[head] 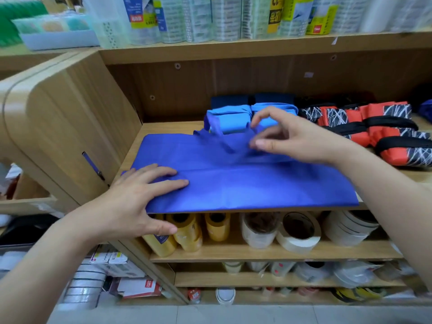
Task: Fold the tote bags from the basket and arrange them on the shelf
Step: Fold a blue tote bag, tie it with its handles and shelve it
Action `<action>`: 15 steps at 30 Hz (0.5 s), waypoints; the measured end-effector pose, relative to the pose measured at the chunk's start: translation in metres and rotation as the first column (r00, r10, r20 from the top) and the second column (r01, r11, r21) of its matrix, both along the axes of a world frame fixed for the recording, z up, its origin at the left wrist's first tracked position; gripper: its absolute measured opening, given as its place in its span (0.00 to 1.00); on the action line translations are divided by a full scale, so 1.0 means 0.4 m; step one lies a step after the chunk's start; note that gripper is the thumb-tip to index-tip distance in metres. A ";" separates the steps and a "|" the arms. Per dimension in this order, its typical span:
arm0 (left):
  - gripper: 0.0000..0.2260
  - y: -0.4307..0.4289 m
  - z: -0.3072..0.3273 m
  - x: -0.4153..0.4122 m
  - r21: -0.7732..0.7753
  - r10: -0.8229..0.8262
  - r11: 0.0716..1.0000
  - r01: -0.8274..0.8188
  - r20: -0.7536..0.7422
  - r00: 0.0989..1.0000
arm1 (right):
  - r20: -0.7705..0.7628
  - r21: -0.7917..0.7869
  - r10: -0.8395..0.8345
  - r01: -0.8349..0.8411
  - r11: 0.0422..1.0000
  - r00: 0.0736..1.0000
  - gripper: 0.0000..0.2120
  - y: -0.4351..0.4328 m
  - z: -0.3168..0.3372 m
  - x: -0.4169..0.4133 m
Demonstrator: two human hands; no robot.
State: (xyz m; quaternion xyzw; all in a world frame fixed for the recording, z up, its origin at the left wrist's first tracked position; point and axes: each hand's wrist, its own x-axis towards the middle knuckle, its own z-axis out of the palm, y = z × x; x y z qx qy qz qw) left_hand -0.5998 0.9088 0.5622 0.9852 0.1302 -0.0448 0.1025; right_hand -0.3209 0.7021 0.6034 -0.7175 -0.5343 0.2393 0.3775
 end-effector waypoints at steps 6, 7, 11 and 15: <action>0.38 -0.023 0.057 -0.018 0.057 0.000 0.998 0.007 -0.119 0.993 | -0.004 0.011 -0.027 0.027 1.000 1.000 0.38 0.093 0.041 -0.001; 0.39 -0.028 0.068 -0.024 0.022 0.003 1.000 -0.001 -0.102 0.995 | 0.158 -0.037 -0.042 0.048 0.998 0.987 0.39 0.104 0.040 0.001; 0.29 -0.017 0.106 -0.035 -0.100 0.073 0.991 -0.085 -0.115 0.991 | 0.160 -0.139 -0.074 0.096 0.986 0.984 0.31 0.075 0.057 0.006; 0.19 0.004 0.146 -0.007 -0.125 0.077 0.987 -0.100 -0.176 0.981 | -0.081 -0.251 0.249 -0.262 0.932 0.965 0.32 -0.073 0.076 0.034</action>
